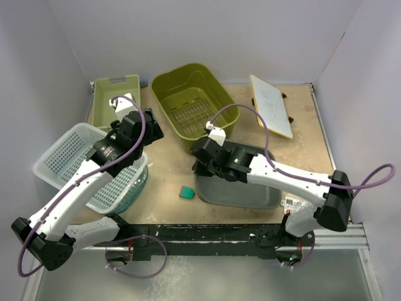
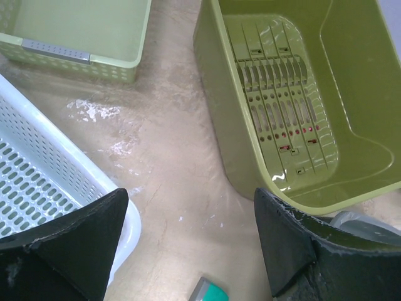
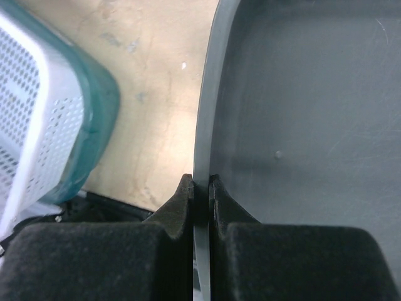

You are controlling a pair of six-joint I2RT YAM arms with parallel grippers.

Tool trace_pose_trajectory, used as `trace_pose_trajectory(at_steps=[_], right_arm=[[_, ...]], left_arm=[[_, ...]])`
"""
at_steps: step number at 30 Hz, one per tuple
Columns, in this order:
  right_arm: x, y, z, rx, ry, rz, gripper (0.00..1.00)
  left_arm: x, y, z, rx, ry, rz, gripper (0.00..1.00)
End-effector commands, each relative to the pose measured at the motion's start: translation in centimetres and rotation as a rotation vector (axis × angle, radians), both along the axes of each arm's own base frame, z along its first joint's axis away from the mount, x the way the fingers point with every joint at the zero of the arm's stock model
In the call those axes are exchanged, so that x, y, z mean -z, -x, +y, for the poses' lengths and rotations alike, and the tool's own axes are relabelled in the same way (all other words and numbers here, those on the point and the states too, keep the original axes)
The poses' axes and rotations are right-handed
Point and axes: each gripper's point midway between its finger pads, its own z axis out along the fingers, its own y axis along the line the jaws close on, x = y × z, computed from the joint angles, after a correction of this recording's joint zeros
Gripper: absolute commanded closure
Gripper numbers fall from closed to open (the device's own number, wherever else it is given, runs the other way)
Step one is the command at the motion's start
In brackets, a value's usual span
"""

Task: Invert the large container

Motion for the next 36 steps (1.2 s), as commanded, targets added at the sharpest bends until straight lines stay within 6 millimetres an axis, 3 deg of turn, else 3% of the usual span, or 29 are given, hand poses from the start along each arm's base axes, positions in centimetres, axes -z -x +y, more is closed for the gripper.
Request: trace_pose_trajectory(at_steps=[1, 9, 11, 15, 20, 24, 27, 33, 36], right_arm=[[-6.3, 1.1, 1.7, -0.062, -0.205, -0.037, 1.00], [-14.1, 3.1, 0.7, -0.132, -0.449, -0.118, 1.00], [-15.1, 4.7, 1.2, -0.184, -0.531, -0.067, 1.00], [-17.3, 6.1, 1.8, -0.246, -0.649, -0.054, 1.00], [-19.2, 6.8, 1.0, -0.243, -0.743, -0.064, 1.00], [-19.3, 6.1, -1.0, -0.155, -0.770, -0.085, 1.00], [-17.8, 4.9, -2.1, -0.118, -0.840, -0.015, 1.00], [-14.1, 4.2, -0.9, -0.144, -0.997, 0.165, 1.00], [-13.5, 4.5, 0.0, -0.172, -1.024, 0.206, 1.00]], left_arm=[[-2.3, -0.2, -0.1, -0.007, 0.047, -0.053, 0.21], [-2.7, -0.4, -0.3, 0.003, 0.056, -0.061, 0.21], [-2.9, -0.4, -0.3, 0.000, 0.058, -0.067, 0.21], [-3.3, -0.3, -0.2, -0.001, 0.066, -0.078, 0.21], [-2.7, 0.3, 0.4, -0.010, 0.053, -0.067, 0.21], [-2.6, 0.5, 0.5, -0.004, 0.051, -0.063, 0.21], [-2.6, 0.4, -0.1, 0.016, 0.064, -0.063, 0.21], [-2.8, -0.1, -1.2, 0.053, 0.085, -0.059, 0.21], [-2.7, 0.0, -1.2, 0.055, 0.083, -0.057, 0.21]])
